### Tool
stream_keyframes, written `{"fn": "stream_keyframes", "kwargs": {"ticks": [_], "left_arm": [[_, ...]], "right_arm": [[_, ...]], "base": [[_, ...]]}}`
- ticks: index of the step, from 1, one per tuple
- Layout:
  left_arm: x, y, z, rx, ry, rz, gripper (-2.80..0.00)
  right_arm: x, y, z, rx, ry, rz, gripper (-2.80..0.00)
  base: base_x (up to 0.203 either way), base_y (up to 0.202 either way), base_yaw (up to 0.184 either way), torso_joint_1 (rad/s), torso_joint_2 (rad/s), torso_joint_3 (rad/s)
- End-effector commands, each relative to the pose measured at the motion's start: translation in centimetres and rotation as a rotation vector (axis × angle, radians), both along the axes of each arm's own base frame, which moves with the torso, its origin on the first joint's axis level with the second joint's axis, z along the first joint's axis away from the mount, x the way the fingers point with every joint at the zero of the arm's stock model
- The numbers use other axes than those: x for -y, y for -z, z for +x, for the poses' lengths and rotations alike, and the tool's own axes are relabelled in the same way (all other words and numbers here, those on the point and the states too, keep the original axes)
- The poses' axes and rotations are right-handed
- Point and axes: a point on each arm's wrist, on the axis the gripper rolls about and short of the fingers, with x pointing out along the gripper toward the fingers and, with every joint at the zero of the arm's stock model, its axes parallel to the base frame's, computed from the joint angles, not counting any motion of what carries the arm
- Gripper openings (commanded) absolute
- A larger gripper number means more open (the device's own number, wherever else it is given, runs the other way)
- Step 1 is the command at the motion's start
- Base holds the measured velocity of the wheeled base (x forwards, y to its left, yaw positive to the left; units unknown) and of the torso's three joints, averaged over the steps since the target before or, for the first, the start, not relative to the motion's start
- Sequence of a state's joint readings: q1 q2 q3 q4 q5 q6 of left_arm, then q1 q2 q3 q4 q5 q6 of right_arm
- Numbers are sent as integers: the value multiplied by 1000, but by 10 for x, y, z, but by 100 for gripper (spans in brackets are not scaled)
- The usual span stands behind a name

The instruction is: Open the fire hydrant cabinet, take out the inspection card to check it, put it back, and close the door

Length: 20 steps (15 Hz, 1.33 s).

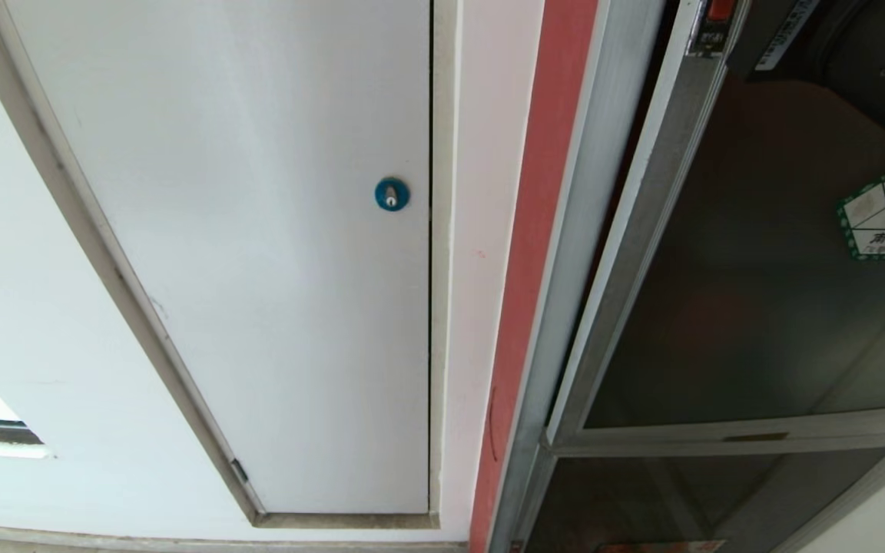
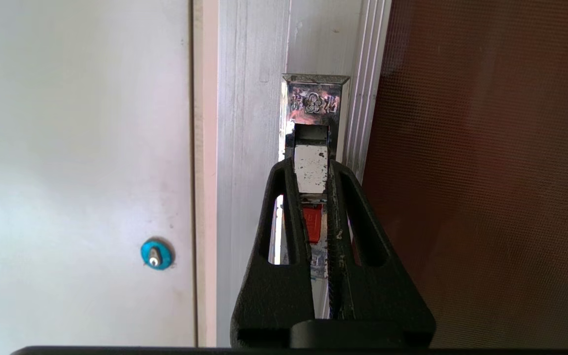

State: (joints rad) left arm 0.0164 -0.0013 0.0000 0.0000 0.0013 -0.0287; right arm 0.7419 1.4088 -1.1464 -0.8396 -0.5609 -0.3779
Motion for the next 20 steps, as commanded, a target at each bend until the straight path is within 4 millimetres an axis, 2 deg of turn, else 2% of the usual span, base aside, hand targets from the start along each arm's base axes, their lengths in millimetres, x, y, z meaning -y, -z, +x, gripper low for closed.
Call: {"fn": "stream_keyframes", "kwargs": {"ticks": [1, 10, 19, 20], "left_arm": [[0, 0, 0, -1, -1, 0, 0], [0, 0, 0, -1, -1, 0, 0], [0, 0, 0, -1, -1, 0, 0], [0, 0, 0, -1, -1, 0, 0]], "right_arm": [[11, -7, -14, 20, -1, 20, -280], [27, -3, -35, -15, -17, 6, -280], [28, 0, -36, -25, -14, -2, -280], [28, 1, -36, -33, -15, -10, 0]], "base": [[0, 0, 0, 0, 0, 0], [0, 0, 0, 0, 0, 0], [0, 0, 0, 0, 0, 0], [0, 0, 0, 0, 0, 0]]}}
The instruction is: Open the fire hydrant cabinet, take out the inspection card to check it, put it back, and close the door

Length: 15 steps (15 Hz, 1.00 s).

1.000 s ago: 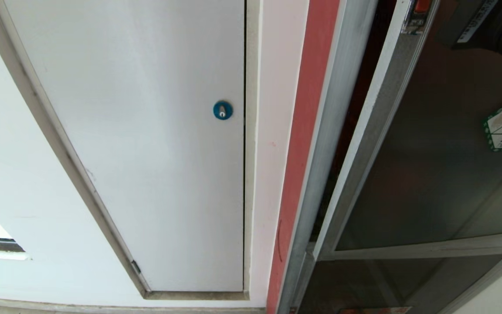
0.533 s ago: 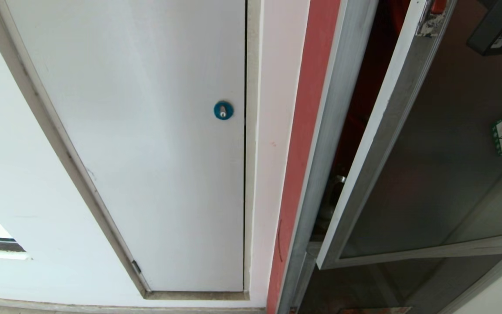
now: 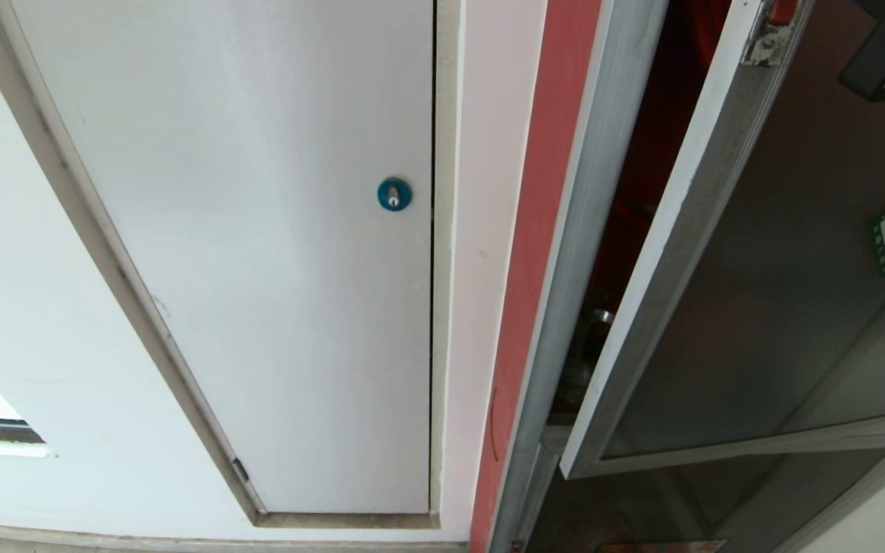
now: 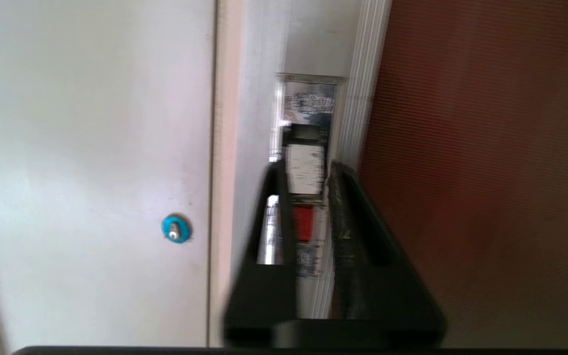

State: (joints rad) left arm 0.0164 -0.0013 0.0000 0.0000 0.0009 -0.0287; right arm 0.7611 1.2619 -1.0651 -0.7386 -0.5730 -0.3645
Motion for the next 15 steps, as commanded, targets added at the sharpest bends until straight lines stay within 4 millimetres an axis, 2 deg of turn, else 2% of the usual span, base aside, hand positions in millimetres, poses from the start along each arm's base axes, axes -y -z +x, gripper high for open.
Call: {"fn": "stream_keyframes", "kwargs": {"ticks": [1, 5, 9, 15], "left_arm": [[0, 0, 0, -1, -1, 0, 0], [0, 0, 0, -1, -1, 0, 0], [0, 0, 0, -1, -1, 0, 0], [0, 0, 0, -1, -1, 0, 0]], "right_arm": [[1, 1, -1, -6, 0, -7, 0], [3, 9, -6, -24, -9, -33, 0], [10, 14, -22, -55, -60, -70, 0], [18, 19, -33, -61, -71, -75, 0]], "base": [[0, 0, 0, 0, 0, 0], [0, 0, 0, 0, 0, 0], [0, 0, 0, 0, 0, 0], [0, 0, 0, 0, 0, 0]]}}
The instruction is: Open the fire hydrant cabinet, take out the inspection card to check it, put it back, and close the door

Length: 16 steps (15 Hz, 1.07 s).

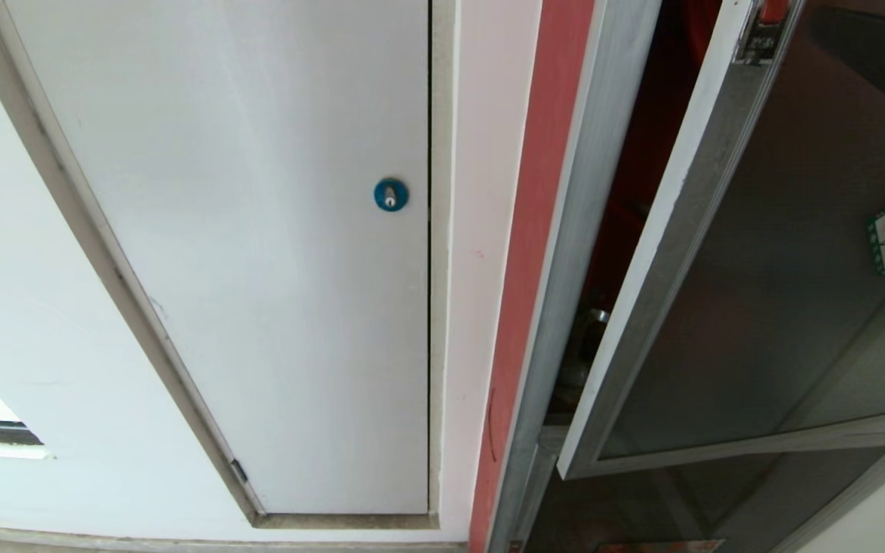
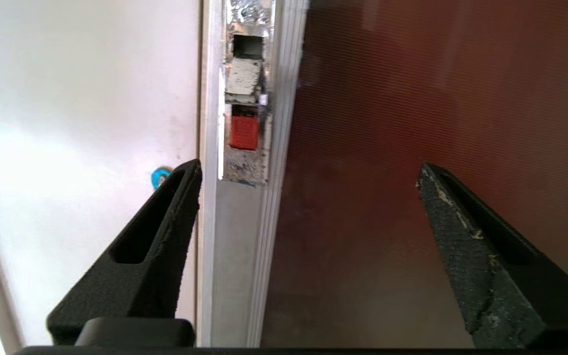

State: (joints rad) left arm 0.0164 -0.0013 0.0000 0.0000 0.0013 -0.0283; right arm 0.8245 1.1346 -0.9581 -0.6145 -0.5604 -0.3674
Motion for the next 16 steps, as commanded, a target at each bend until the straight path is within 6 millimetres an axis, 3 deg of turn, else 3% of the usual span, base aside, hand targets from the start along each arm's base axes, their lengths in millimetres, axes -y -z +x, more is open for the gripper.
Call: {"fn": "stream_keyframes", "kwargs": {"ticks": [1, 8, 12, 16], "left_arm": [[0, 0, 0, -1, -1, -1, 0], [0, 0, 0, -1, -1, -1, 0], [0, 0, 0, -1, -1, -1, 0], [0, 0, 0, -1, -1, -1, 0]], "right_arm": [[6, 1, -6, 8, 3, 6, -280], [29, 10, -24, 19, 24, 23, -280], [51, 15, -28, 34, 152, 35, -280], [79, 10, -45, 97, 321, 81, -280]], "base": [[0, 0, 0, 0, 0, 0], [0, 0, 0, 0, 0, 0], [0, 0, 0, 0, 0, 0], [0, 0, 0, 0, 0, 0]]}}
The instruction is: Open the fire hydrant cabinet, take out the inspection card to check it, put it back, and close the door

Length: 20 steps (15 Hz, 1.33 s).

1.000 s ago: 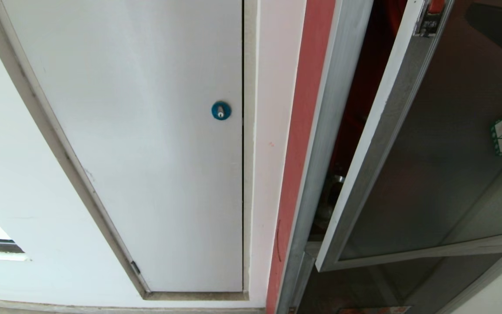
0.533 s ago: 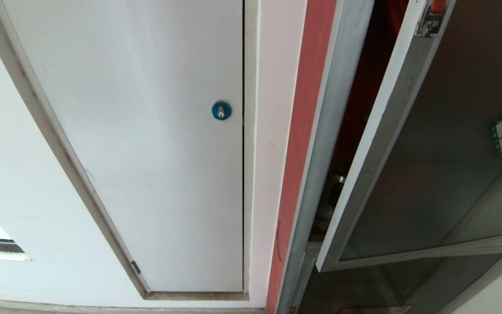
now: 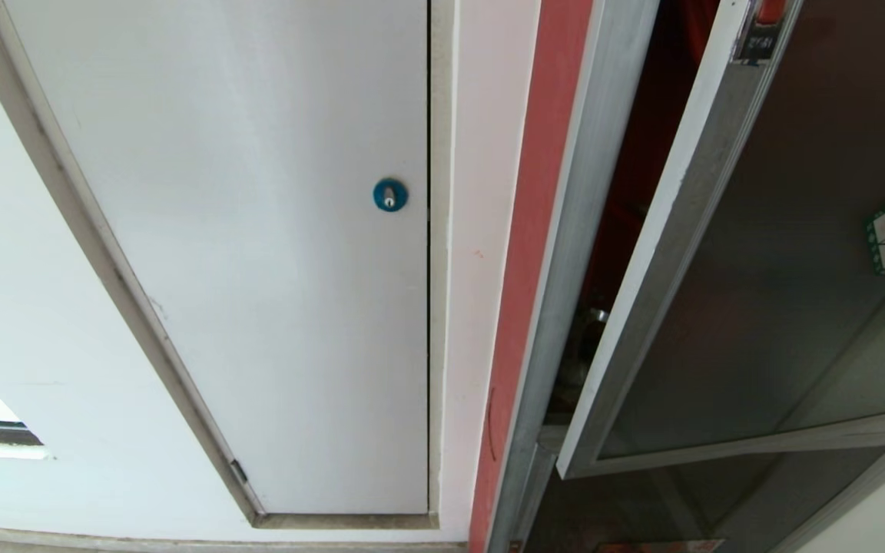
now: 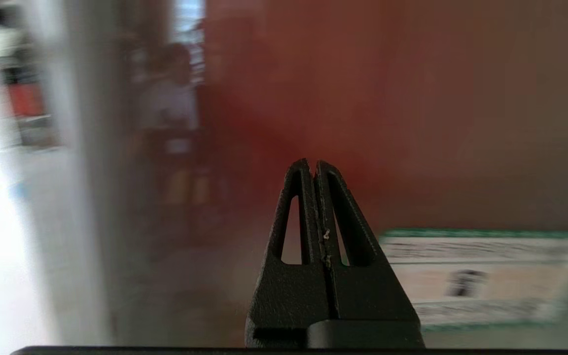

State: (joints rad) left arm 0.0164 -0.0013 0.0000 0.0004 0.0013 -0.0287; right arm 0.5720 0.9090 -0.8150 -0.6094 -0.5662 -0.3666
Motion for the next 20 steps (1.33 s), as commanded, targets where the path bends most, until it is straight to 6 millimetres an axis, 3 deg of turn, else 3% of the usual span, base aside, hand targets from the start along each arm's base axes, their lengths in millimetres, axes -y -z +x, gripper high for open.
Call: {"fn": "stream_keyframes", "kwargs": {"ticks": [1, 5, 9, 13, 17, 20], "left_arm": [[0, 0, 0, -1, -1, -1, 0], [0, 0, 0, -1, -1, -1, 0], [0, 0, 0, -1, -1, -1, 0], [0, 0, 0, -1, -1, -1, 0], [0, 0, 0, -1, -1, -1, 0], [0, 0, 0, -1, -1, -1, 0]], "right_arm": [[19, -4, -18, 60, 110, 37, -280], [41, -6, -51, 143, 314, 93, -280], [49, 4, -83, 204, 546, 116, -280], [48, 37, -119, 246, 575, 89, -280], [47, 84, -151, 100, 481, 27, -280], [44, 118, -146, 19, 369, -10, -280]], "base": [[0, 0, 0, 0, 0, 0], [0, 0, 0, 0, 0, 0], [0, 0, 0, 0, 0, 0], [0, 0, 0, 0, 0, 0], [0, 0, 0, 0, 0, 0], [0, 0, 0, 0, 0, 0]]}}
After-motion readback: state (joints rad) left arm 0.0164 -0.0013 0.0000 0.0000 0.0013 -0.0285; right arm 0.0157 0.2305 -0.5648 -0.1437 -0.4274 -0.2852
